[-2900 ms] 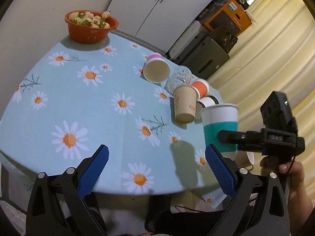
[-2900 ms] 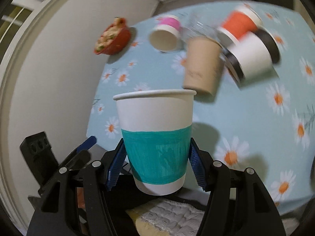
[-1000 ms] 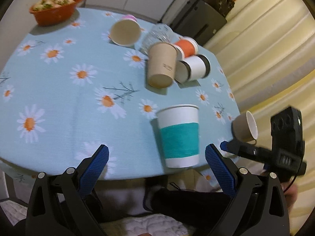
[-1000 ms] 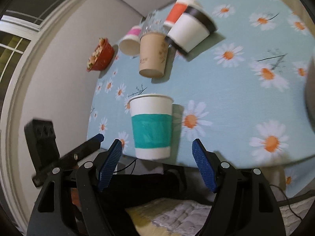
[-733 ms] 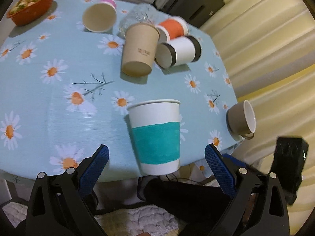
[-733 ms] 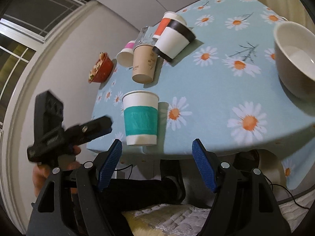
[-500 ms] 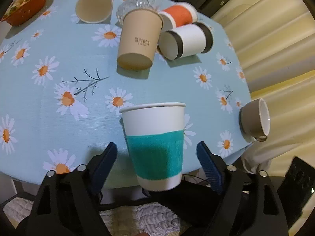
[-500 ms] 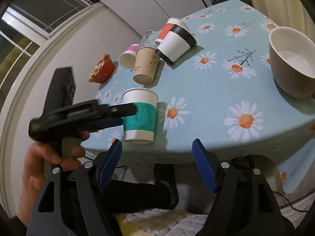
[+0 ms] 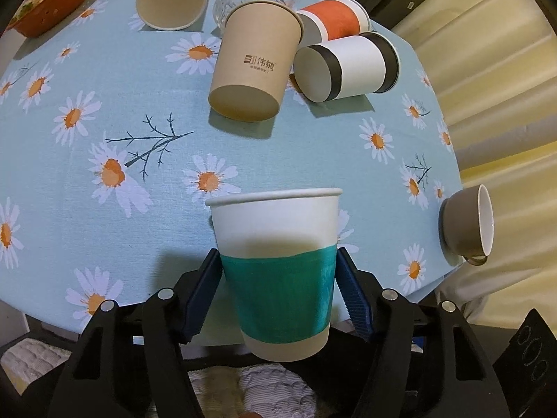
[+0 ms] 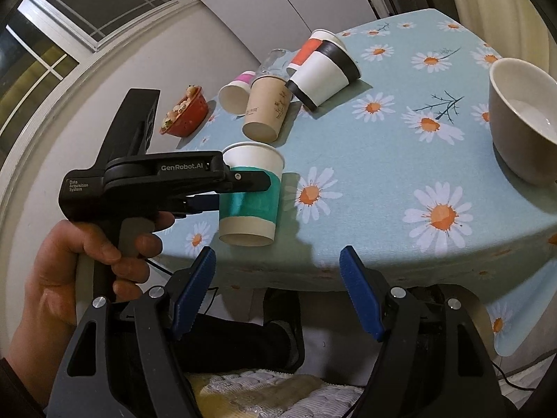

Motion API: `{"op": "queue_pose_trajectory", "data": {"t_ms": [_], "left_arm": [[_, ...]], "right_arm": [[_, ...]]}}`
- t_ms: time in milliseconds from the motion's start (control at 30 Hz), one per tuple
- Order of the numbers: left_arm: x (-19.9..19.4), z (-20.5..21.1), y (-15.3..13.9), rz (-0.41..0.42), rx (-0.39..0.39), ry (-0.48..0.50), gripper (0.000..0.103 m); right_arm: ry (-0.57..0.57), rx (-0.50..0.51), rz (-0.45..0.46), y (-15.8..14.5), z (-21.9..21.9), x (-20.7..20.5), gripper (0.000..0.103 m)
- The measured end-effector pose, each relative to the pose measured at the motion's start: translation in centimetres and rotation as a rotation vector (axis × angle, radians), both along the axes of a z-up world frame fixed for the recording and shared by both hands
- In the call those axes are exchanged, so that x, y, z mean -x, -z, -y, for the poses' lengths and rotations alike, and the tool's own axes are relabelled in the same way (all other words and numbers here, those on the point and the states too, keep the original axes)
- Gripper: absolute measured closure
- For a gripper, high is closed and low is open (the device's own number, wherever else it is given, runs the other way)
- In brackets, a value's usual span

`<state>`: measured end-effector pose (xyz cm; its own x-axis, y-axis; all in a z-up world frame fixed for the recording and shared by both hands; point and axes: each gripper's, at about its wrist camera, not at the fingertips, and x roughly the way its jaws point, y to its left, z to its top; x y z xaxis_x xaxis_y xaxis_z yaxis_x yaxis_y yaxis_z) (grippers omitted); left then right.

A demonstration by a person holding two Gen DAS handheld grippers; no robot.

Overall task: Flip cup upright
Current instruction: 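Carry the upright teal-banded cup with the left gripper and lower it onto the table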

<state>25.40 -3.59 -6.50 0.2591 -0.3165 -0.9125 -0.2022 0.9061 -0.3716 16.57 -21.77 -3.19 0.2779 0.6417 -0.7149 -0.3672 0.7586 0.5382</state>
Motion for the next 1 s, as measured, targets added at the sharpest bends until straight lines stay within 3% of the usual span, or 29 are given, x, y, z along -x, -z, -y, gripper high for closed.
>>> {"op": "queue_pose_trajectory", "data": {"t_ms": [367,633,1000], "left_arm": [[1.5,0.0,-3.3,0.138,-0.065,0.026,0.039],[5.0,-0.5,-5.6,0.382,-0.169,0.014,0.039],[8.7,-1.0,-5.4,0.723,-0.328,-0.103,0.039]], "right_arm": [[-0.009,0.049,0.046,-0.1,-0.8,0.5,0.030],[-0.011,-0.001,0.082,-0.9,-0.3,0.8,0.030],[0.003,-0.007,0.098,-1.1,0.2,0.9,0.030]]}}
